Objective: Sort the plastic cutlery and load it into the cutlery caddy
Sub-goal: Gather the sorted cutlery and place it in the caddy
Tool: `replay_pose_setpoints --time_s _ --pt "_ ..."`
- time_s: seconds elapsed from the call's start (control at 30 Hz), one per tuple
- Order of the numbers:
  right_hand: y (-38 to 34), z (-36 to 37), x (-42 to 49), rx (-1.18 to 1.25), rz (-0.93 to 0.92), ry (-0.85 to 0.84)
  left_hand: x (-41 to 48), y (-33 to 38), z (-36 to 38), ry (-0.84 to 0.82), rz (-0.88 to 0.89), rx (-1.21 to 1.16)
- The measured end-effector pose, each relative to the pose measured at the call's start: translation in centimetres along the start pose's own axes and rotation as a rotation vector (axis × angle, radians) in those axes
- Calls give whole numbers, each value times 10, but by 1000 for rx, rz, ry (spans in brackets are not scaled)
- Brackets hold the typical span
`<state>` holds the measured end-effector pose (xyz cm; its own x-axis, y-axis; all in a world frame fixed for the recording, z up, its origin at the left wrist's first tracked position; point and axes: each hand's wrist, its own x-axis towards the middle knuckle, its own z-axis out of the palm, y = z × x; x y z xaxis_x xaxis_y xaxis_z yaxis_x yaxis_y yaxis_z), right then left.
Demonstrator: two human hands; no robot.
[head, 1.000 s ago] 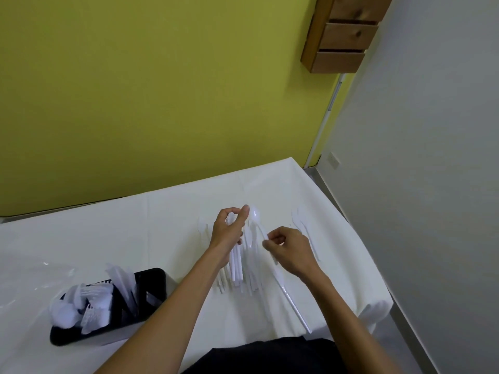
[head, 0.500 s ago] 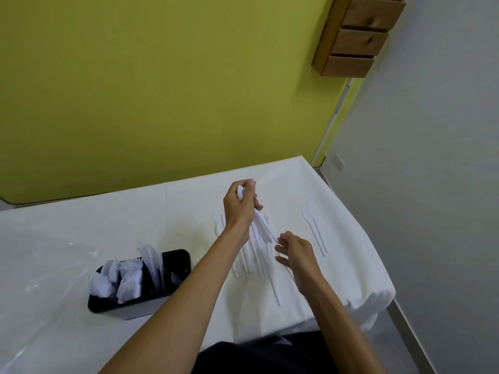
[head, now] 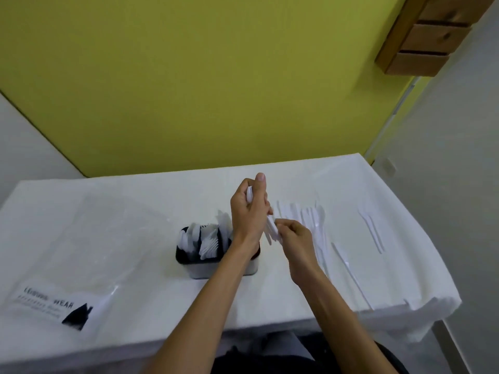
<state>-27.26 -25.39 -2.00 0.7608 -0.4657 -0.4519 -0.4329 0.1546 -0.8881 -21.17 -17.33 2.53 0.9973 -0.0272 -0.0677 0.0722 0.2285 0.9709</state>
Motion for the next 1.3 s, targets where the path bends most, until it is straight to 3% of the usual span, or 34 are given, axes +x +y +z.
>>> replay_pose_setpoints --time_s 0.23,0.47,0.9,1.13,1.3 --pt "20 54 -9 -588 -480 -149 0 67 -85 186 175 -51" --pt "36 69 -2 -947 -610 -105 0 81 -148 319 233 -52" --pt "42 71 -4 -976 -658 -38 2 6 -155 390 120 121" --pt "44 72 -3 -974 -683 -4 -19 -57 -161 265 191 672" --pt "43 72 -4 -971 -677 1 -20 -52 -173 140 42 787"
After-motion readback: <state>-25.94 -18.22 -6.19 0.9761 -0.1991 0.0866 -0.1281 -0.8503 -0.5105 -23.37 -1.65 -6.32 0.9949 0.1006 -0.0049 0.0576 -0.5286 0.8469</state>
